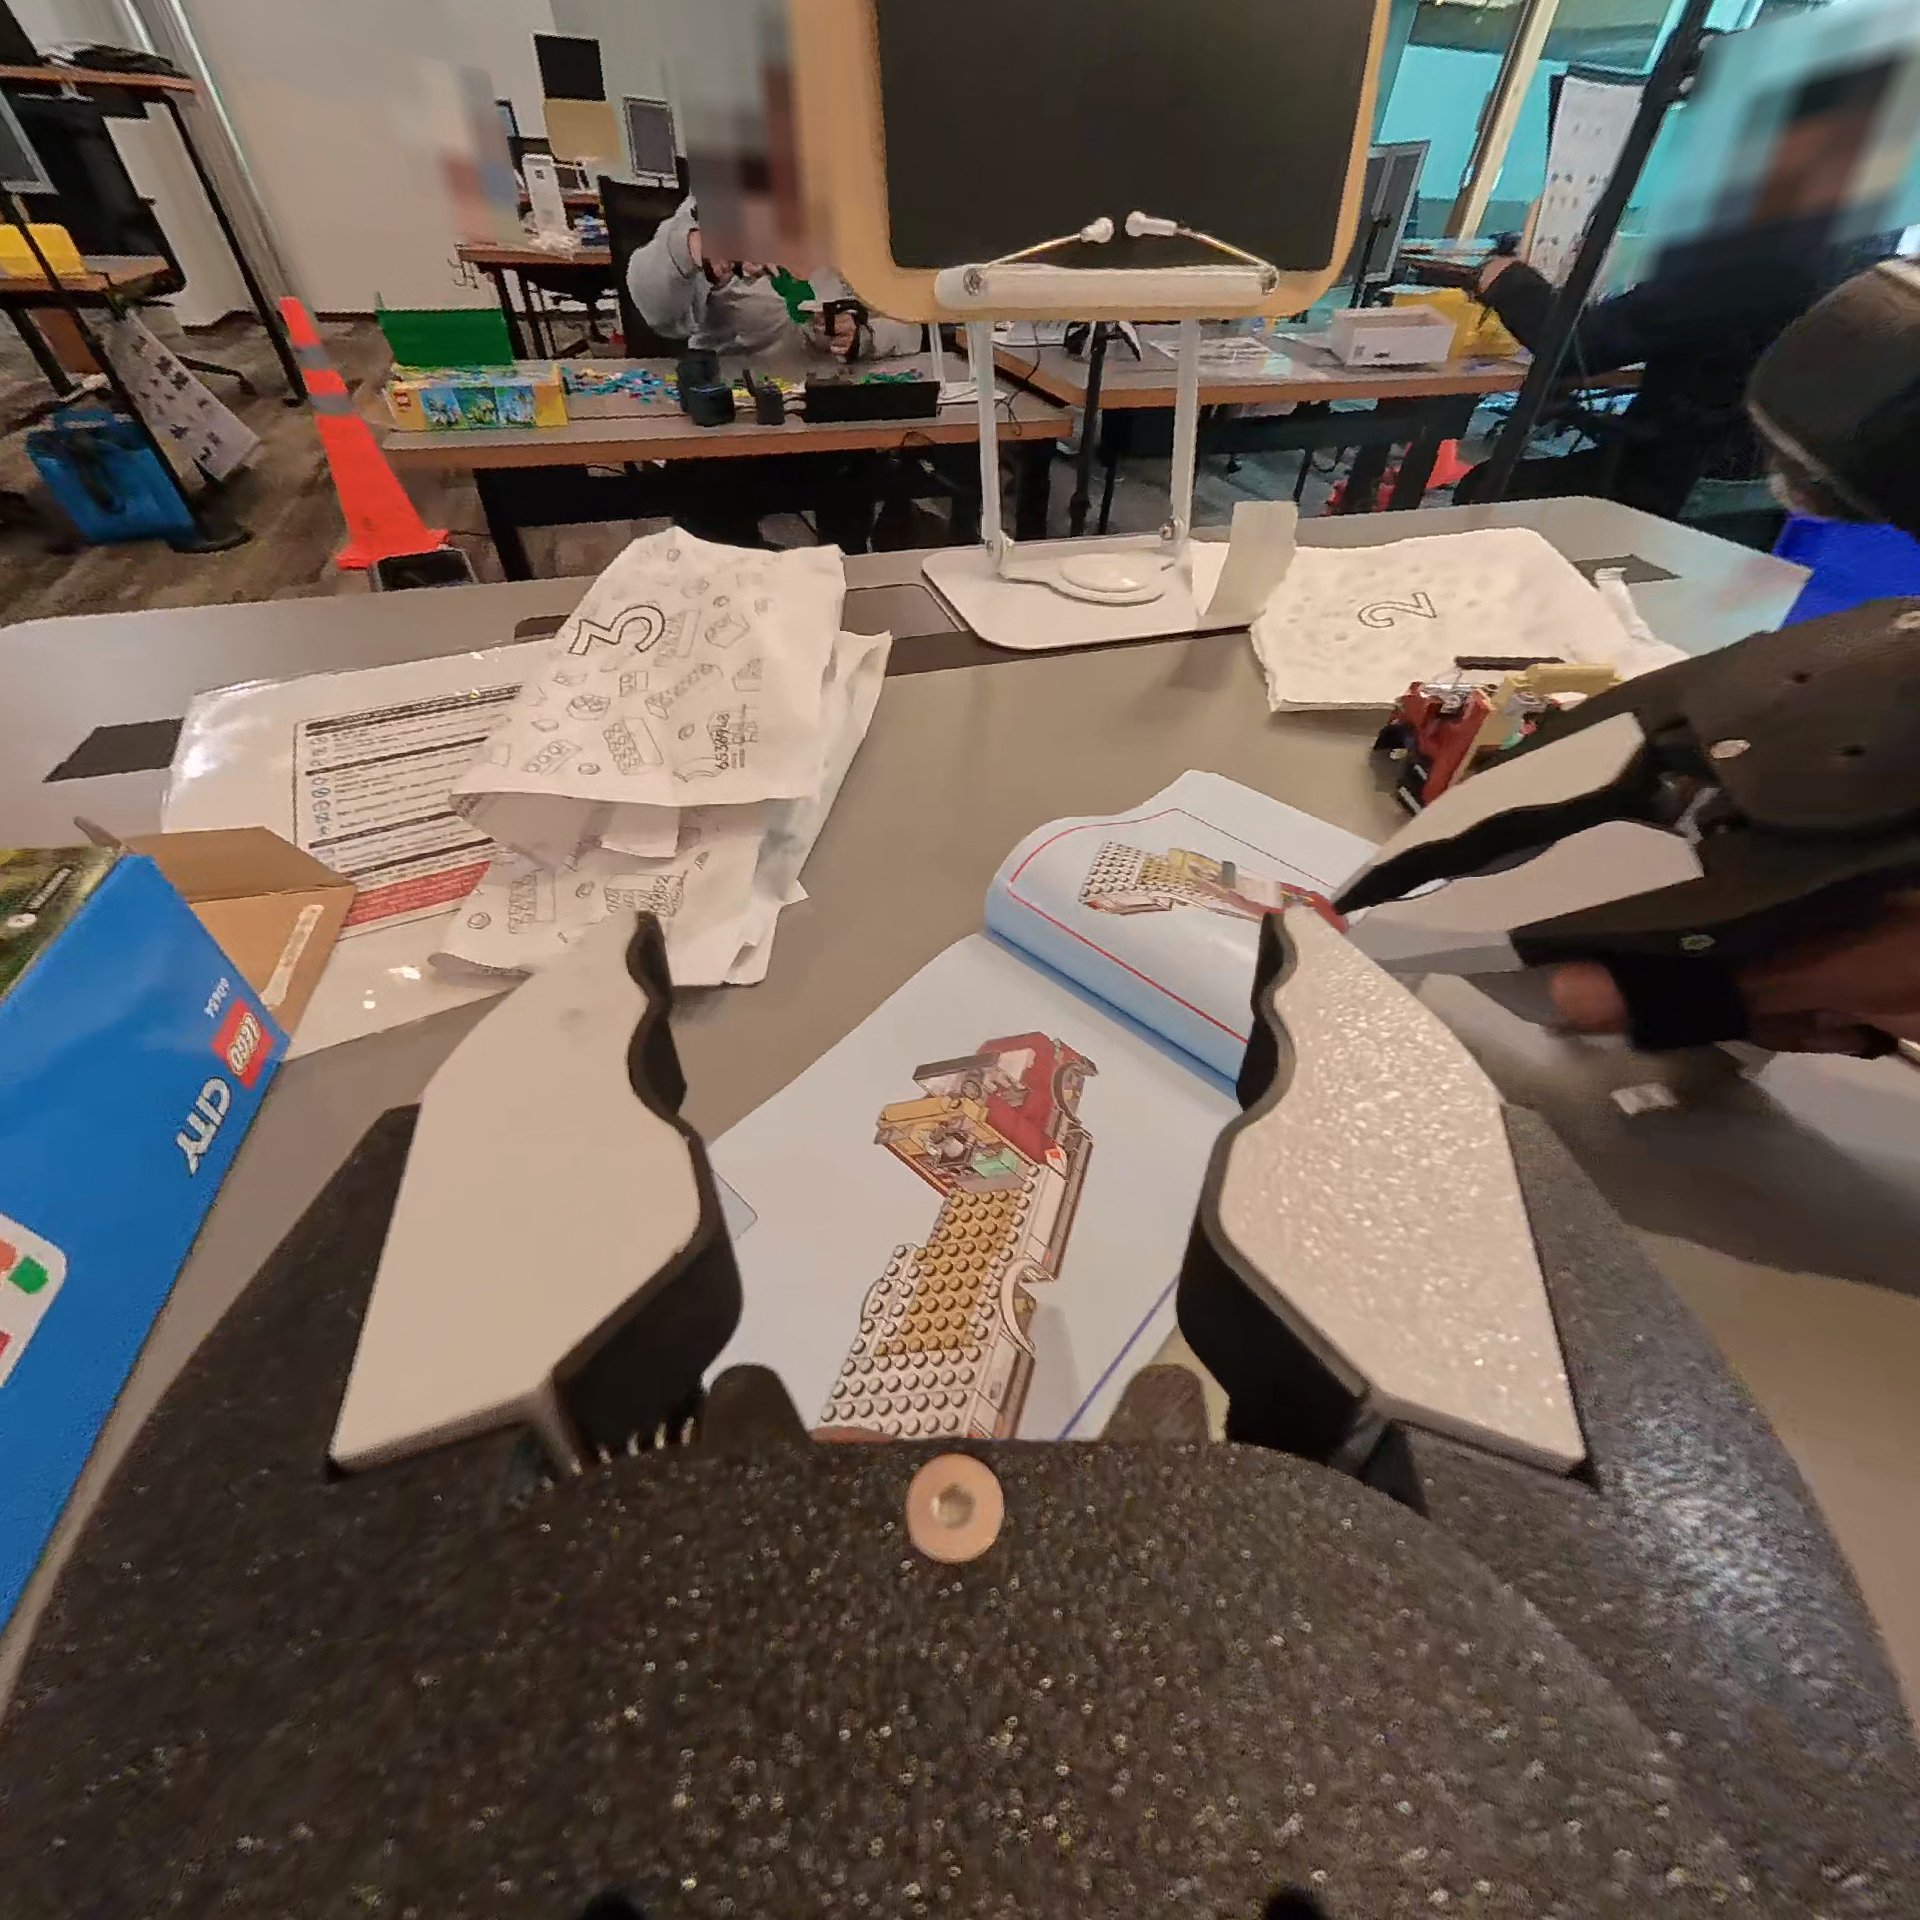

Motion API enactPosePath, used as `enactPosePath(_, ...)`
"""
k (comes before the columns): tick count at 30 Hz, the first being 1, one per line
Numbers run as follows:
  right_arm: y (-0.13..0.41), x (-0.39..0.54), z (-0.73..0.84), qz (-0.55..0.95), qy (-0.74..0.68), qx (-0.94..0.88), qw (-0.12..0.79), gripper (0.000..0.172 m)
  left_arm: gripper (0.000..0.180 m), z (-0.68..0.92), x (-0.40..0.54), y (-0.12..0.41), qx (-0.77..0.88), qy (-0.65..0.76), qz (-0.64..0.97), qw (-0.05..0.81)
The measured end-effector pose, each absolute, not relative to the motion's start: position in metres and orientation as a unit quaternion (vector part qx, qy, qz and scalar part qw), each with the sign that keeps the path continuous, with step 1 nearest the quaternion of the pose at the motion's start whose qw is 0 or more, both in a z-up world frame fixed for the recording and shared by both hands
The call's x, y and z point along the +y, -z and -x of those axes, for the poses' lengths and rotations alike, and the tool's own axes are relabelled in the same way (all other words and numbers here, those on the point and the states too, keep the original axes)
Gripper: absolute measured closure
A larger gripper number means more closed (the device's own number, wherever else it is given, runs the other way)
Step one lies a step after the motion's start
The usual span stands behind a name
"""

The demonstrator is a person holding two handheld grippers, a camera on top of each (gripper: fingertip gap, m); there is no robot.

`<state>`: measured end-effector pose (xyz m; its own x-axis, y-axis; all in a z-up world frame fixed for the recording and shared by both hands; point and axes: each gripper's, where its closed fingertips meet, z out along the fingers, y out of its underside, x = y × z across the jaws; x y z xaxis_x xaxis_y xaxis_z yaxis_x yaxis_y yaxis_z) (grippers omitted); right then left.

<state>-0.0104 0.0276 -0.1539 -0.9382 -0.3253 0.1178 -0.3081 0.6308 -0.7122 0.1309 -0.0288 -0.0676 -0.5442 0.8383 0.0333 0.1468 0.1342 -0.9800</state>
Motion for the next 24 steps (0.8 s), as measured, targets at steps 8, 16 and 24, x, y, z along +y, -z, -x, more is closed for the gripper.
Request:
enactPosePath(8,0.134,0.042,0.016,0.172,0.423,0.888,0.049,0.158,0.124,-0.132,-0.04,0.044,-0.65,-0.591,0.358,0.315)
enactPosePath(16,0.117,0.082,0.021,0.176,0.438,0.879,0.07,0.158,0.129,-0.142,-0.029,0.072,-0.673,-0.527,0.398,0.332)
enactPosePath(24,0.118,0.112,0.042,0.18,0.455,0.869,0.081,0.158,0.109,-0.143,-0.02,0.079,-0.681,-0.502,0.444,0.295)
